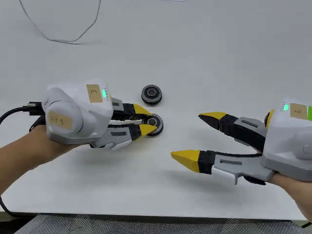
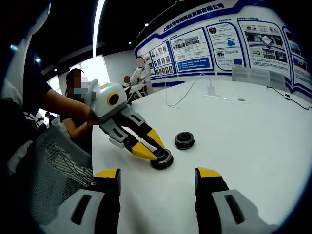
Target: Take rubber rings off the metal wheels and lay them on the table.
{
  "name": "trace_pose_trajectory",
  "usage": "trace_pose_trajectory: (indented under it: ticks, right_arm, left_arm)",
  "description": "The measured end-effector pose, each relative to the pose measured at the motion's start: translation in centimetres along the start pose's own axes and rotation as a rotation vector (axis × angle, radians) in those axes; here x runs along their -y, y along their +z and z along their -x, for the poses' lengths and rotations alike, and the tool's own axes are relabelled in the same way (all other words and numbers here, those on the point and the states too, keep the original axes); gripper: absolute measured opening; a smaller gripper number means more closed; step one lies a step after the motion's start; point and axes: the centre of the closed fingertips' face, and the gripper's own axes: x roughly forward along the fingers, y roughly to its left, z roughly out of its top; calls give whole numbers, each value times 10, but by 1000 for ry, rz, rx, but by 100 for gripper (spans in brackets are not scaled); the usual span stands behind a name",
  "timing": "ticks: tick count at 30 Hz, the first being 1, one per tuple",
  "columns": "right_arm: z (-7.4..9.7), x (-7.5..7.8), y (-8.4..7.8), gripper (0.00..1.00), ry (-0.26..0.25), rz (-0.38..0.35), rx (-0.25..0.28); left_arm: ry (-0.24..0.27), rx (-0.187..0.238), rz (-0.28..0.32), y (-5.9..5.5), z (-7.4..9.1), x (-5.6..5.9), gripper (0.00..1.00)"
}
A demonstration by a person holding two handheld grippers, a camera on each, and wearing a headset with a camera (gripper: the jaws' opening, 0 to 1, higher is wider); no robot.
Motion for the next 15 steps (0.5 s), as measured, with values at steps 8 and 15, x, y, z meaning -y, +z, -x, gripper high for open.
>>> trace_pose_trajectory:
  ticks: [8,15]
  right_arm:
    - [-14,-11,3,65,57,-65,4]
    - [-26,-13,12,65,79,-180,41]
  left_arm:
    - [-6,-7,-4,0,0,-1,13]
    - [-20,-18,-19,0,1,1,13]
